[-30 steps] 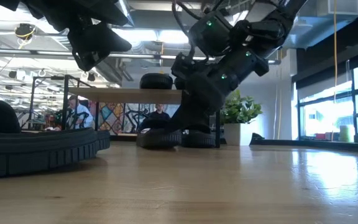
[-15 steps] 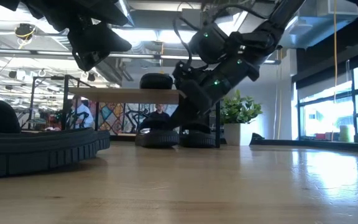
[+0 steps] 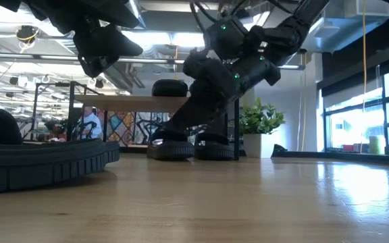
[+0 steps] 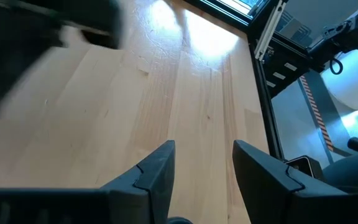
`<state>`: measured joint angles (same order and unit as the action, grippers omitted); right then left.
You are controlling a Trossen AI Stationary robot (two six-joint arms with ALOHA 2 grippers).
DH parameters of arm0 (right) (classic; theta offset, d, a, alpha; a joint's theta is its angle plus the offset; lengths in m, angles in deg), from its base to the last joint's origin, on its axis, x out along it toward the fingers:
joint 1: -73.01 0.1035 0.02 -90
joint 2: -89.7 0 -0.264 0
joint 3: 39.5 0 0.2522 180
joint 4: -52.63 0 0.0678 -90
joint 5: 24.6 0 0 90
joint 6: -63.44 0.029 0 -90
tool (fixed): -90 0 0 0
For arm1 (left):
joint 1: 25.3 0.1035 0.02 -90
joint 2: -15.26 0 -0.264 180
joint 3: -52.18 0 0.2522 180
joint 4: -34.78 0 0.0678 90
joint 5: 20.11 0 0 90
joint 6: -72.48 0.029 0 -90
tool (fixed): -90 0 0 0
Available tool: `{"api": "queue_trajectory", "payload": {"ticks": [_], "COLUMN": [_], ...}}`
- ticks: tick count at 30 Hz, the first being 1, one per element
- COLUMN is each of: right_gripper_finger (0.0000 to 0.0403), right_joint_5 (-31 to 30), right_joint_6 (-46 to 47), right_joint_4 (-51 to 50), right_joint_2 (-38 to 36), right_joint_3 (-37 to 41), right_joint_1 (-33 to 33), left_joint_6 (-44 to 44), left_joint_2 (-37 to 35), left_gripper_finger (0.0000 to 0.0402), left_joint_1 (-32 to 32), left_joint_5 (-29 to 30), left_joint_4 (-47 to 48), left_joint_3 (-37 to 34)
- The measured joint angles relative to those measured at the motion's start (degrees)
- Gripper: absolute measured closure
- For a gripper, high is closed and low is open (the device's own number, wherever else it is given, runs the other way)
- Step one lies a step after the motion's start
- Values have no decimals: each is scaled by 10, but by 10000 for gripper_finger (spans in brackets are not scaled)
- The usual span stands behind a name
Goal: Pick and place slides into the shelf
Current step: Put the black slide under the shelf
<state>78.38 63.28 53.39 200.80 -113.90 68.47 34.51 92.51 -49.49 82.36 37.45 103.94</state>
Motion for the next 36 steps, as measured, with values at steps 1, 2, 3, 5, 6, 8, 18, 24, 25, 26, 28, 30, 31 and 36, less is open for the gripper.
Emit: {"api": "queue_trajectory", "payload": {"ticks": [1, 2, 3, 5, 6, 8, 18, 24, 25, 26, 28, 30, 31, 36], "right_gripper_finger": [265, 265, 265, 265, 265, 265, 265, 265, 265, 265, 265, 265, 265, 265], "right_joint_5": [3, 3, 3, 2, 2, 2, 1, -62, -74, -85, -99, -104, -104, -104], "right_joint_6": [0, -1, 0, -1, -1, 5, 45, 49, 53, 55, 56, 56, 55, 44], "right_joint_4": [0, 3, 13, 40, 58, 100, 191, 195, 195, 195, 195, 195, 195, 195], "right_joint_2": [2, 6, 13, 28, 35, 49, 109, 120, 121, 121, 121, 121, 121, 121], "right_joint_3": [0, 0, 0, 0, 0, 0, 0, 0, 0, 0, 0, 0, 0, 0], "right_joint_1": [6, 11, 15, 22, 24, 25, 15, 16, 16, 14, 11, 8, 5, -6], "left_joint_6": [-4, -6, -6, -7, -7, -7, -11, -11, -11, -11, -11, -11, -11, -11], "left_joint_2": [0, 0, 0, 0, 0, 0, 0, 0, 0, 0, 0, 0, 0, 0], "left_gripper_finger": [248, 248, 248, 248, 248, 248, 248, 248, 248, 248, 248, 248, 248, 248], "left_joint_1": [0, 0, 0, 0, 0, 0, 0, 0, 0, 0, 0, 0, 0, 0], "left_joint_5": [0, 0, 0, 0, 0, 0, -2, -2, -2, -2, -2, -2, -2, -2], "left_joint_4": [0, 0, 1, 2, 2, 2, 4, 4, 4, 4, 5, 6, 8, 16], "left_joint_3": [0, 0, 0, 0, 0, 0, 0, 0, 0, 0, 0, 0, 0, 0]}}
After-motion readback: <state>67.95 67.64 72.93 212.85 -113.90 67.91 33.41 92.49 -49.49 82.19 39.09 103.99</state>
